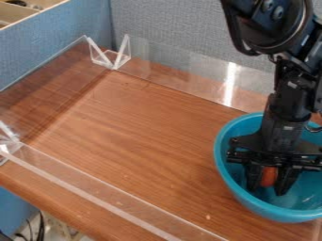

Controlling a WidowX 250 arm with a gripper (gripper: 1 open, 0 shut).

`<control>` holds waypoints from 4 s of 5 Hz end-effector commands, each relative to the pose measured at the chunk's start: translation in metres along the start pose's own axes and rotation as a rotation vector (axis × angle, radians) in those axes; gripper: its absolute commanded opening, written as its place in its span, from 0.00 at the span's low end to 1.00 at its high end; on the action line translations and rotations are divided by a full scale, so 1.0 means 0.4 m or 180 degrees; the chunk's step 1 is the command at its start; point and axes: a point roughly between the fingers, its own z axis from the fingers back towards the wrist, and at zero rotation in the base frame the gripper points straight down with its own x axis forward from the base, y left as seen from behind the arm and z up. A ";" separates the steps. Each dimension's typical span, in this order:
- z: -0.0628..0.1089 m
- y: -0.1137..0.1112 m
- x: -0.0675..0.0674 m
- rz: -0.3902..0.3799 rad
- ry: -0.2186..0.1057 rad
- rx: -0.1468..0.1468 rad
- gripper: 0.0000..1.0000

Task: Remove the mushroom from inside the blue bowl and put it on the table

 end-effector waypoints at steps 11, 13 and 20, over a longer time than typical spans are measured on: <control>0.244 0.335 0.045 0.0317 -0.0460 -0.0085 0.00; 0.189 0.331 0.048 0.0199 -0.0342 0.0072 0.00; 0.173 0.242 0.067 -0.0147 -0.0279 0.0125 0.00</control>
